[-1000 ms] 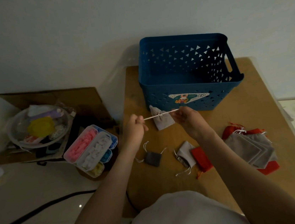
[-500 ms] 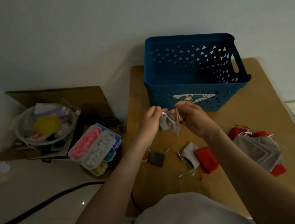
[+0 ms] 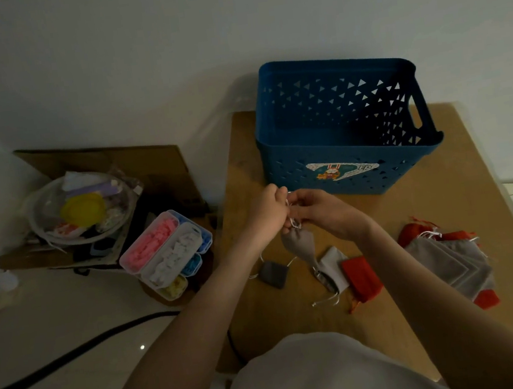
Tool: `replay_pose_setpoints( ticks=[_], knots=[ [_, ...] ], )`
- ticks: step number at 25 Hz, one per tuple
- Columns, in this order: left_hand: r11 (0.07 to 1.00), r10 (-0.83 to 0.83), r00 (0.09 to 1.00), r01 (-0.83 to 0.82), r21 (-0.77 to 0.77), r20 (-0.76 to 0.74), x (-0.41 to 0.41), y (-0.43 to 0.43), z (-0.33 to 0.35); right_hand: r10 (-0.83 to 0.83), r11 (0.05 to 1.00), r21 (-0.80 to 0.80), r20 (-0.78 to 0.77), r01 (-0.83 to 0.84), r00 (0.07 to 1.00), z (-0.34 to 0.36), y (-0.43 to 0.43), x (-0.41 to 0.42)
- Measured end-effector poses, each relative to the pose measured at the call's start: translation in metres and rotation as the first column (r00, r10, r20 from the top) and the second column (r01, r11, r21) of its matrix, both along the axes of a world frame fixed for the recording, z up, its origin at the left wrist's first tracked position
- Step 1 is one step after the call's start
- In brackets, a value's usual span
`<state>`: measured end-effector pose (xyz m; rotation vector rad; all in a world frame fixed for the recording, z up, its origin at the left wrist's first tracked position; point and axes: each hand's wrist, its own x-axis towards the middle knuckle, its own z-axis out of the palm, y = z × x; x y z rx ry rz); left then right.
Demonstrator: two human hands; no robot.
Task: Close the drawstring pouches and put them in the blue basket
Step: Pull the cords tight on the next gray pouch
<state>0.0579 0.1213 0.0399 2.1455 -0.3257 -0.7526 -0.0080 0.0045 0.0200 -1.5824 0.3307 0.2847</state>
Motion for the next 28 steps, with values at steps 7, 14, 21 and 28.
replay_pose_setpoints(
  ticks=[7,14,21,28],
  knots=[
    [0.999,0.046,0.999,-0.046,-0.027,0.007,0.003,0.001,-0.008,0.022,0.957,-0.289,0.033,-0.012,0.999,0.006,-0.002,0.001],
    [0.989,0.05,0.997,-0.057,-0.135,-0.054,0.0,-0.003,-0.012,-0.138,0.99,0.002,0.107,0.139,0.985,-0.003,-0.005,0.001],
    [0.98,0.083,0.996,-0.074,-0.184,0.04,-0.006,-0.006,-0.017,-0.357,0.921,-0.105,0.152,0.374,0.922,-0.007,0.0,0.01],
    [0.955,-0.022,0.993,-0.014,-0.298,-0.116,-0.006,0.005,-0.011,-0.403,0.911,-0.004,0.2,0.412,0.893,0.001,0.003,0.011]
  ],
)
